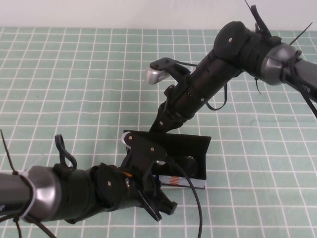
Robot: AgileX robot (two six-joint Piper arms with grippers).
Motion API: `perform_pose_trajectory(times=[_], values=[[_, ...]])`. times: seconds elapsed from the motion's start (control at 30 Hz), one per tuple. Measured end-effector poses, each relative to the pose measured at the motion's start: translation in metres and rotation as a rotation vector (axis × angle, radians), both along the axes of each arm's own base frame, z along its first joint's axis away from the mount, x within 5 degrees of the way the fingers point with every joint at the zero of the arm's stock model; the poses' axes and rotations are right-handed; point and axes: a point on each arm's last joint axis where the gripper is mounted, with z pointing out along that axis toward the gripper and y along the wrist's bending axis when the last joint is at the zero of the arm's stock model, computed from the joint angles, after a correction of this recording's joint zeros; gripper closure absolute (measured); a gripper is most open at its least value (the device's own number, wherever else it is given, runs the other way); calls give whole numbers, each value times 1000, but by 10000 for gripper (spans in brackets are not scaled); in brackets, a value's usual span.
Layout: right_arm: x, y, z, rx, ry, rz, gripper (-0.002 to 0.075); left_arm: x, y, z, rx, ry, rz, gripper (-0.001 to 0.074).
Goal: Return glasses to glasses case
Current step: Close the glasses case
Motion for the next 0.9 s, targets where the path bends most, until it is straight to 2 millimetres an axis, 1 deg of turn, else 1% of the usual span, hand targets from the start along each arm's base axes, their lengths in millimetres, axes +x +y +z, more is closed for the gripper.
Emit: perform_pose_trajectory(times=[0.13, 0.3, 0.5, 0.67, 0.7, 0.9], values=[[-1, -1, -3, -26, 61, -67, 737, 0, 0, 0, 0, -3, 2, 737], [-10, -11, -16, -123, 132, -125, 737, 0, 0, 0, 0, -4, 2, 737], [-24, -19, -16, -162, 173, -149, 737, 1, 0, 0, 0, -7, 4, 737], [-34, -24, -33, -197, 235, -151, 737, 1, 0, 0, 1, -12, 7, 737], [-35, -24, -35, -198, 246, -154, 737, 1, 0, 0, 1, -12, 7, 737], [-37, -25, -35, -195, 248, -157, 737, 1, 0, 0, 6, -17, -2, 737]])
